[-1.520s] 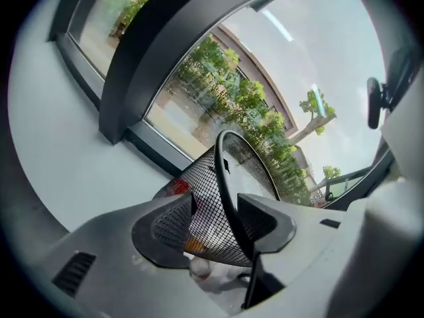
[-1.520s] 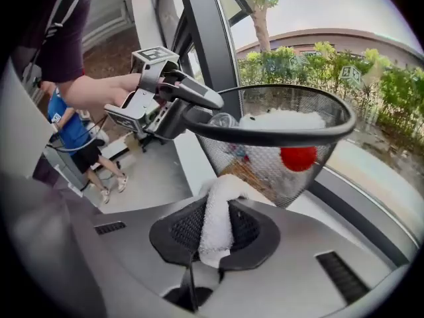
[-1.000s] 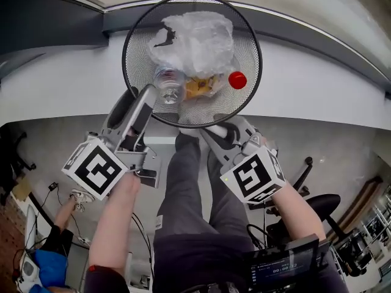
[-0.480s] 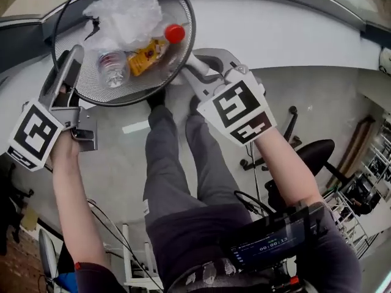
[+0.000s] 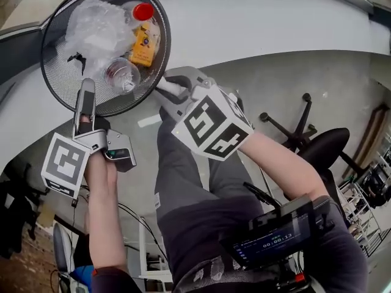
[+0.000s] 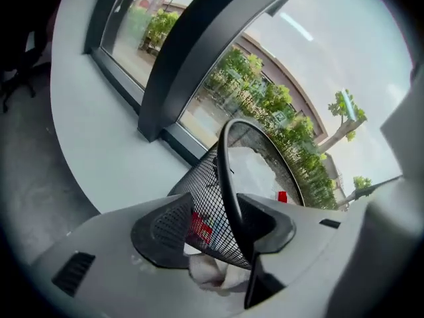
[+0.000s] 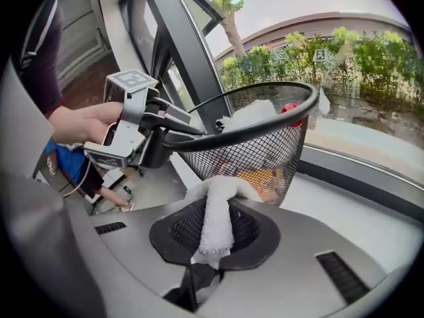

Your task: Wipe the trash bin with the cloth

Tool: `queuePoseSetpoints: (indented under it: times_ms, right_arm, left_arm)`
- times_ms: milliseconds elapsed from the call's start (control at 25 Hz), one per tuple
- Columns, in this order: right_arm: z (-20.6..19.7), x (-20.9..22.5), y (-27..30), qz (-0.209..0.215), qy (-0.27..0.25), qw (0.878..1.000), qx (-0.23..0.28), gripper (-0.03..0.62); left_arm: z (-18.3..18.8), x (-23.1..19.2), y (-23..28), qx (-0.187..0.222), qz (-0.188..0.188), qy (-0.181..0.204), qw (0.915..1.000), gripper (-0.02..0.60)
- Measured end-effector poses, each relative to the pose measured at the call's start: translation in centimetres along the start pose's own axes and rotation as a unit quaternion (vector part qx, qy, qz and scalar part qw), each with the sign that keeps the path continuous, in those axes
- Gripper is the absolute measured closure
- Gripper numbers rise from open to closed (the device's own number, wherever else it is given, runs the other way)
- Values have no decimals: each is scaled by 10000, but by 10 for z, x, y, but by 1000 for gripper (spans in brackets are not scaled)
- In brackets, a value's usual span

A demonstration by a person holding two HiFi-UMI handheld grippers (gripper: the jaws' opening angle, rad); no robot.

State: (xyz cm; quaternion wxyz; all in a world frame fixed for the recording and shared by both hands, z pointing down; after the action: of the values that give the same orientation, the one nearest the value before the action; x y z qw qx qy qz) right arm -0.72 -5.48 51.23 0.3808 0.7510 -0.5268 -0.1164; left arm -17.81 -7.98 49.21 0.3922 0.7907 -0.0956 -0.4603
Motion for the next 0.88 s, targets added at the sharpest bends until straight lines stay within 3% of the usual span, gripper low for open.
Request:
queuePoseSetpoints:
  times_ms: [200,400,480,560,600,720,880]
  right_arm:
    - [2,-4,1,202,-420,9989,12,549]
    - [-11,40,-22,-466,355,9983,80,549]
    - [-15,48,-19,-602,434,9972,45,549]
    - [-18,39,-8,-555,279,9980,-98,548]
    - [-19,31,-3,-505,221,9983,-171,549]
    - [-19,-1,8,-35,260,9995,-202,548]
    - [1,-40,13,709,556,9955,287,549]
  left_arm:
    - [-5,-17,-1,-251,-111,-17,9996,314]
    - [30,-13,-12,-215,-535,527,9969,296]
    - [38,-15,-3,-504,-532,484,9961,298]
    - [29,-16,9,-872,-465,204,9949,298]
    - [23,-17,12,-916,-448,-20,9948,327]
    - [16,-15,7,-459,-498,-746,9949,349]
    - [-1,-14,-5,151,-525,-1443,9880,360]
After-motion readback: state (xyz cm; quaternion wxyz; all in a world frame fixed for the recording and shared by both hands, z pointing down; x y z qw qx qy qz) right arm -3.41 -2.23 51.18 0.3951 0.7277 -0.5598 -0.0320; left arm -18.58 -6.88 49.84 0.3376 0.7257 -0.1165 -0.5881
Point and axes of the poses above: the fingertips, and each gripper's own axes: y forward along the fingers, x to its right, z out of its top, the point moved 4 cm from there along -y, backward along the fingers, and after that the axes turned 10 degrees about -y, right-handed, at the moved point
